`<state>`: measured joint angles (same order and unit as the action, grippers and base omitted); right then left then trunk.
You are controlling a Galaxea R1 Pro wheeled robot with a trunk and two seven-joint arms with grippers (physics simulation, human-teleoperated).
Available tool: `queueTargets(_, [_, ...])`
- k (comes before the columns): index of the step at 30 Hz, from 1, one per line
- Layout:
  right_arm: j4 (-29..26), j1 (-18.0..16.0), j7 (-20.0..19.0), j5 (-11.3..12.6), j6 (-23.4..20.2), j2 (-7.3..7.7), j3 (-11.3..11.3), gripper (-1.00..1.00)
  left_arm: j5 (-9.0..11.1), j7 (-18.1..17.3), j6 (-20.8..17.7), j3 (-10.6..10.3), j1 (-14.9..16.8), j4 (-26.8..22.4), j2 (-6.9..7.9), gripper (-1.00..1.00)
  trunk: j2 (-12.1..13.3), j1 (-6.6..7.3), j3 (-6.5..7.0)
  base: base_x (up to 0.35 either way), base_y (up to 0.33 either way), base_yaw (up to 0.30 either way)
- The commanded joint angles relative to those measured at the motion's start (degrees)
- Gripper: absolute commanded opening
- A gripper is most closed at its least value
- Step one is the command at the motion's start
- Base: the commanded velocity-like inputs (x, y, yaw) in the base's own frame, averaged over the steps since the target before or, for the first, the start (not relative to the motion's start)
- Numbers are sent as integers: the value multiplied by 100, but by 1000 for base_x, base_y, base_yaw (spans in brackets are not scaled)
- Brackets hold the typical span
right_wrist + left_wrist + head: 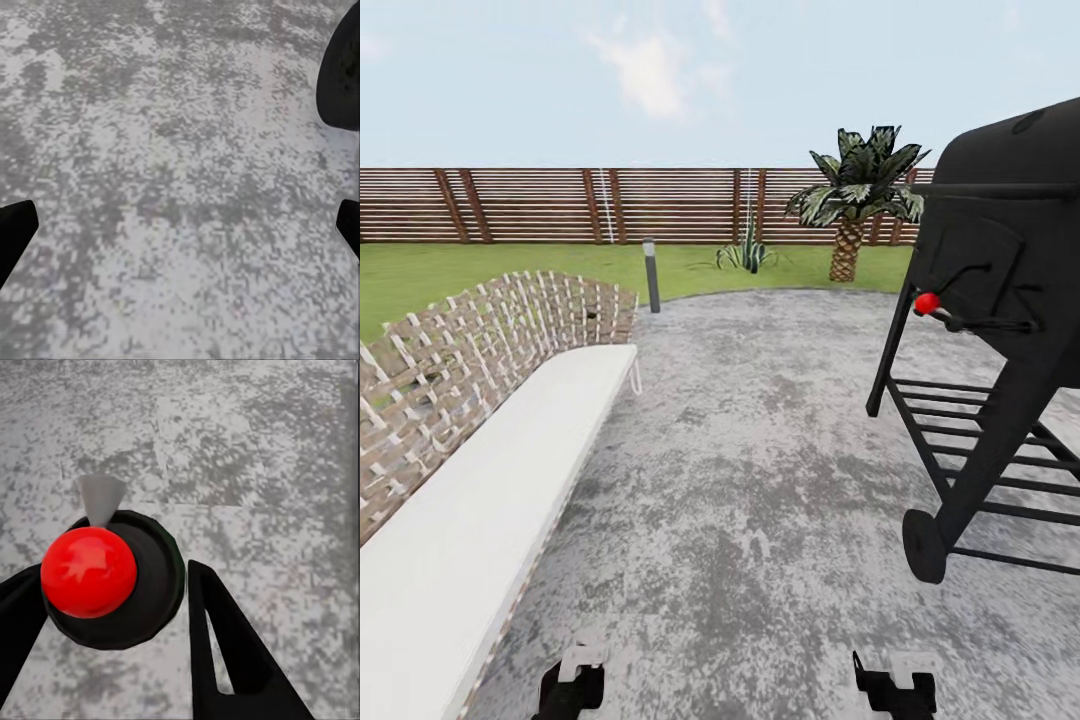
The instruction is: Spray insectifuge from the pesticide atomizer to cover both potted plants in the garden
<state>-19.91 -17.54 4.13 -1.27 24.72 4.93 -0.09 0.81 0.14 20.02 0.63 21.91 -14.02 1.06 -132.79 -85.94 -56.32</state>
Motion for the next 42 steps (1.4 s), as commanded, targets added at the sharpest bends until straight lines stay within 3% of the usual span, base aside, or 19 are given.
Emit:
queueTargets(1, [5, -3, 17, -14, 15, -1, 0, 100, 7, 3, 19, 2, 4, 3, 0, -100, -2, -2, -5, 291, -152, 0])
queueTargets(18, [9, -3, 17, -14, 15, -1, 0, 100, 7, 3, 17, 7, 2, -4, 9, -100, -2, -2, -5, 326, -44, 0])
queueTargets(42, [14, -3, 17, -14, 15, -1, 0, 100, 7, 3, 19, 4, 2, -4, 0, -100, -2, -2, -5, 339, 54, 0])
